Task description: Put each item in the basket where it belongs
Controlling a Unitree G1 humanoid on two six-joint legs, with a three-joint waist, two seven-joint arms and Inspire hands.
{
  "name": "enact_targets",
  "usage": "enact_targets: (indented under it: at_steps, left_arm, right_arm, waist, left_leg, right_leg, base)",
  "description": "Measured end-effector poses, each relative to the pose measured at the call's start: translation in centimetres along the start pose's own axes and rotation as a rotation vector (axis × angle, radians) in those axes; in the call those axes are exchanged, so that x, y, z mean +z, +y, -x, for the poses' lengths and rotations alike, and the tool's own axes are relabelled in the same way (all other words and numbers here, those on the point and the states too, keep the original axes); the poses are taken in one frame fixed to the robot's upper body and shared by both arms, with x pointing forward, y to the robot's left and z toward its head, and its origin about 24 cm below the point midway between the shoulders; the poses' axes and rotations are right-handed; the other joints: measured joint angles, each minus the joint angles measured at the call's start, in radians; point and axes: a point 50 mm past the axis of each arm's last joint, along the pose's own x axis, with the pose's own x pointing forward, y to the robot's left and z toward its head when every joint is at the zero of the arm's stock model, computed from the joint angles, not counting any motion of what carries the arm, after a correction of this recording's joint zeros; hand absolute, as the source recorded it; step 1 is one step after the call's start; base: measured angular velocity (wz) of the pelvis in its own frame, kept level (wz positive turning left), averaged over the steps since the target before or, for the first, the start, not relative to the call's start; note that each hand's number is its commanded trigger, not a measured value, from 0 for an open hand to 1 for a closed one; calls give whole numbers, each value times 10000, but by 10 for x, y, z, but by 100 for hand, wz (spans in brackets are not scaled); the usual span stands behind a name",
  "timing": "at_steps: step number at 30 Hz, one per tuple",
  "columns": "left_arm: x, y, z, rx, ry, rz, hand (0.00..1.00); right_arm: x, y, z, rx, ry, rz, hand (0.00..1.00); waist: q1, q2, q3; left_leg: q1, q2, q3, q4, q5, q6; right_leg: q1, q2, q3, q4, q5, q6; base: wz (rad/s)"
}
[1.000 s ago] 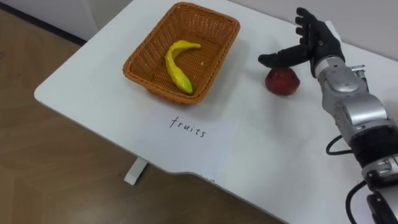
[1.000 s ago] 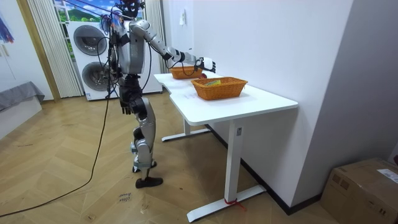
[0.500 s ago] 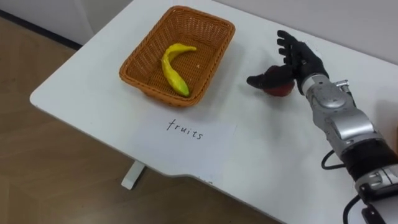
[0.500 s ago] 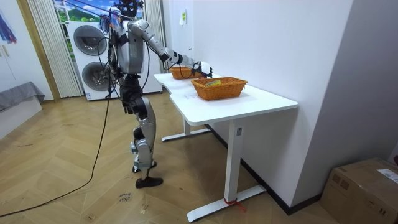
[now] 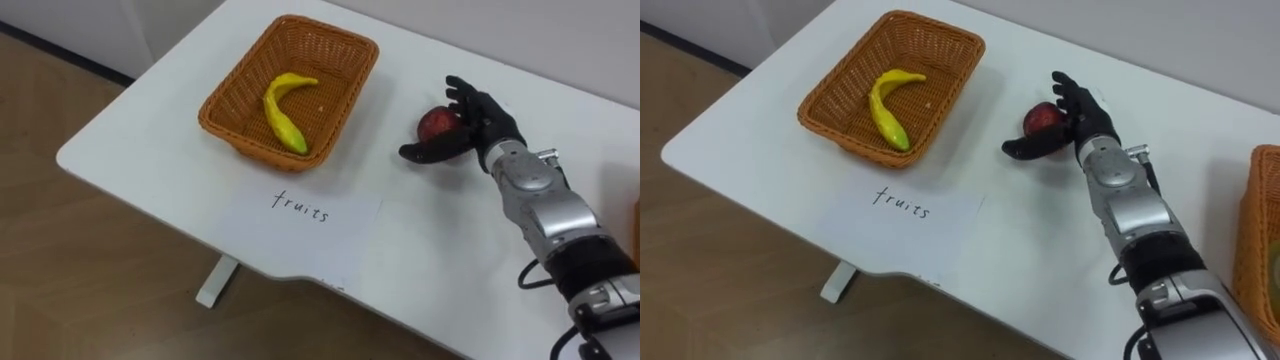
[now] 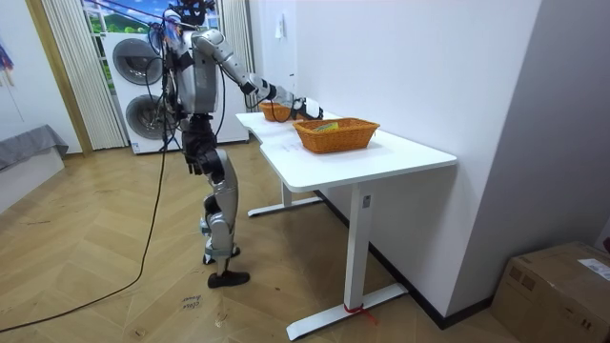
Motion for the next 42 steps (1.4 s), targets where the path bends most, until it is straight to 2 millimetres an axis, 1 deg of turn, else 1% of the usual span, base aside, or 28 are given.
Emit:
enact_targets:
  at_steps: [4,10,14,20,24,27,30,35,39,41,42]
  left_arm:
    - [3,1,0,32,-90,9,0]
    - [6,2,0,61,-205,38,0]
    - [6,3,-1,103,-209,20,0]
    - [9,4,-1,125,-323,41,0]
    - [11,5,-1,125,-355,60,0]
    - [12,4,-1,-12,-310,427,0]
    - [12,4,-2,-87,-254,690,0]
    - [10,3,-2,-196,-76,848,0]
    - [9,2,-2,-412,-50,971,0]
    - [8,3,-2,-523,-44,958,0]
    - [8,4,-2,-537,-43,953,0]
  right_arm:
    - [-2,0,0,35,93,9,0]
    - [-4,0,0,142,114,91,0]
    - [-11,-2,0,167,195,438,0]
    - [-15,-3,0,359,223,1327,0]
    - [-15,-2,0,435,241,1607,0]
    - [-16,-2,0,489,271,1941,0]
    - [-17,-3,0,519,292,2260,0]
    - [-15,-3,-1,549,295,2561,0]
    - [-14,-5,-2,591,306,2846,0]
    - [-13,-6,-3,568,357,3122,0]
    - [-13,-7,-3,548,415,3163,0]
  waist:
    - [-15,27,-28]
    - [-67,18,-36]
    - [-35,-16,-65]
    - [-31,-79,-80]
    - [-27,-143,-82]
    - [-24,-152,-74]
    - [-17,-100,-36]
    - [-11,-97,-8]
    - [10,-164,-4]
    - [35,-208,15]
    - [58,-254,40]
  left_leg:
    - [-7,0,4,3,3,3]
    - [-130,-3,-34,93,0,5]
    - [-141,-9,-96,111,0,4]
    - [-156,-17,-113,113,0,4]
    - [-137,-19,-117,112,-1,4]
    - [-134,-25,-139,122,0,4]
    - [-136,-25,-149,121,-1,3]
    - [-186,-30,-164,119,-5,0]
    - [-206,-40,-130,123,-2,1]
    - [-181,-40,-125,123,0,1]
    - [-178,-39,-119,124,0,0]
  right_leg:
    - [-24,-14,-15,3,0,0]
    - [-73,-16,-97,10,1,-1]
    - [-64,-9,-140,12,1,-1]
    - [-65,-12,-140,10,1,0]
    - [-63,-5,-134,-4,0,1]
    - [-42,-6,-190,-8,0,1]
    - [-39,-6,-241,-8,0,1]
    - [-56,-3,-257,-11,0,1]
    - [-77,-14,-257,-33,-6,3]
    - [-78,-12,-258,-33,-7,4]
    - [-81,-14,-256,-34,-9,5]
  base:
    - [0]
    - [1]
    - [0]
    - [0]
    - [0]
    - [0]
    - [0]
    - [0]
    - [0]
    - [0]
    - [-3]
